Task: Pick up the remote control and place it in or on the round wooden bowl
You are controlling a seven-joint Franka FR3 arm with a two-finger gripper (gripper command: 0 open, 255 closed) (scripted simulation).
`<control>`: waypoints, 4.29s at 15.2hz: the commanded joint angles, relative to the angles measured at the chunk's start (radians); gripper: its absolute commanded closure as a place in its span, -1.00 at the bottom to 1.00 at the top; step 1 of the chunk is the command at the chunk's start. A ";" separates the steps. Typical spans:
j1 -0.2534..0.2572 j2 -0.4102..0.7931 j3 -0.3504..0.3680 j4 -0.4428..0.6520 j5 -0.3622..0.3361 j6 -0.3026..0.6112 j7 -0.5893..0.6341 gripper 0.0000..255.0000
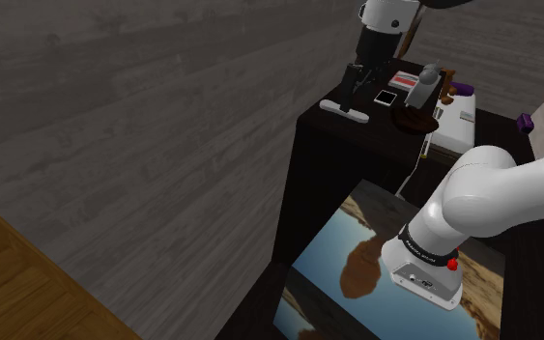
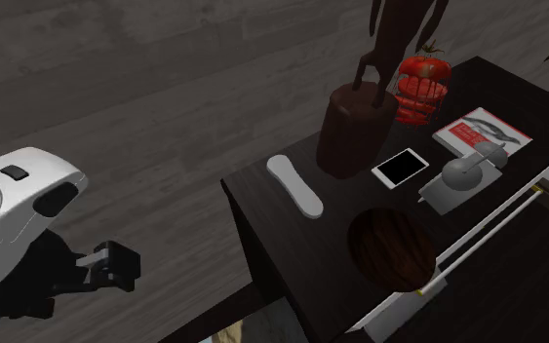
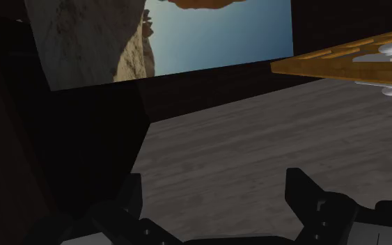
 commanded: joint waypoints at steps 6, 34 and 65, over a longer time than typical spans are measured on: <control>-0.037 0.059 -0.102 -0.033 -0.073 0.091 -0.130 -1.00; -0.144 0.952 -0.564 0.413 0.059 0.511 -0.931 -1.00; -0.191 1.089 -0.550 0.481 0.143 0.559 -1.019 1.00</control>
